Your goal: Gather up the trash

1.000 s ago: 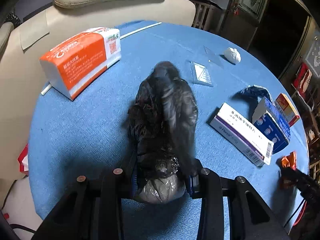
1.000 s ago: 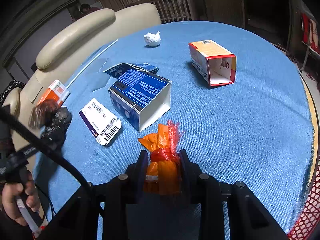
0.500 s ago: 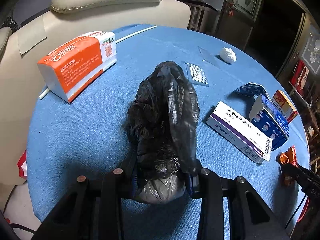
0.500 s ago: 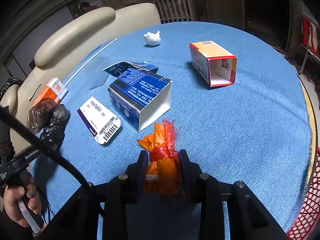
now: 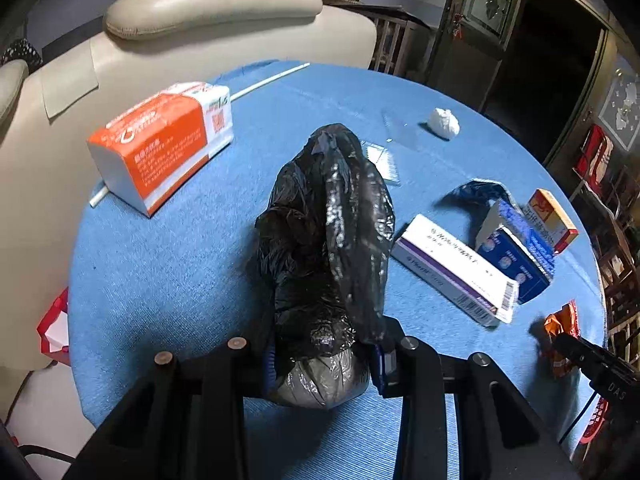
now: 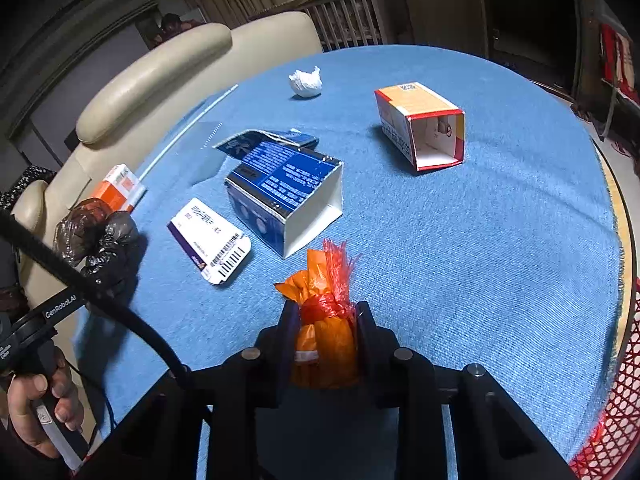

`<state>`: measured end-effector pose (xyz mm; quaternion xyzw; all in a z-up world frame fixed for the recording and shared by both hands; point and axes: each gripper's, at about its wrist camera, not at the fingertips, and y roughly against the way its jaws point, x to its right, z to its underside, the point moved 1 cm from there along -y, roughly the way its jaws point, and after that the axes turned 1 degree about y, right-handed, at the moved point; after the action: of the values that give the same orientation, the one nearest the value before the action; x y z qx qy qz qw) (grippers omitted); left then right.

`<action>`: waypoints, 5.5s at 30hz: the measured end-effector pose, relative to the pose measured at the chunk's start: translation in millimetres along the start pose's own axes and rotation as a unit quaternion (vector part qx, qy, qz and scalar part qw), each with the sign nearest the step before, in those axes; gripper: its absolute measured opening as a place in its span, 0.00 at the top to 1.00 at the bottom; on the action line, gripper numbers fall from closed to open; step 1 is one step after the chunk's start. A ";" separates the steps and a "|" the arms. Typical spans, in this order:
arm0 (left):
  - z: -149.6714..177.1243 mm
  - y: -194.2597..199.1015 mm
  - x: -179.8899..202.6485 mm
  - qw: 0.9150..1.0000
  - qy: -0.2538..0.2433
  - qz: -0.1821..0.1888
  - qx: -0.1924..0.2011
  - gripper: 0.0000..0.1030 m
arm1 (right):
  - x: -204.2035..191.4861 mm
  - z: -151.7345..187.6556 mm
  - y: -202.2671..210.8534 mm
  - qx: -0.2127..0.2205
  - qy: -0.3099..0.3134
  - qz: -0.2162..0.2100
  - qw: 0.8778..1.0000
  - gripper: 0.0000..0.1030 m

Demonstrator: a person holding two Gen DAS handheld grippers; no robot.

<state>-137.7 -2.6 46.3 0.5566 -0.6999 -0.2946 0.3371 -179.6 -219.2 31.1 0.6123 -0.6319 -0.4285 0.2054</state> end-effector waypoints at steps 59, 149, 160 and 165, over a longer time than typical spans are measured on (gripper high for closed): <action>2.8 48.0 88.0 0.991 -0.099 0.077 0.036 0.63 | 45.0 4.8 91.6 0.088 -0.066 -0.034 0.993 0.70; 5.6 84.5 175.6 0.958 -0.212 0.185 0.061 0.63 | 157.4 51.2 163.5 0.141 -0.182 0.036 0.972 0.70; 9.5 87.0 191.3 0.950 -0.232 0.199 0.058 0.64 | 177.2 58.7 172.0 0.146 -0.203 0.048 0.967 0.70; 12.1 87.0 200.1 0.947 -0.240 0.206 0.055 0.64 | 185.5 62.5 174.7 0.147 -0.210 0.054 0.965 0.70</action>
<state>-228.5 -179.7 136.3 0.3311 -0.8743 -0.3050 0.1816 -363.9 -397.6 86.1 0.4971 -0.7492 -0.4378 -0.0012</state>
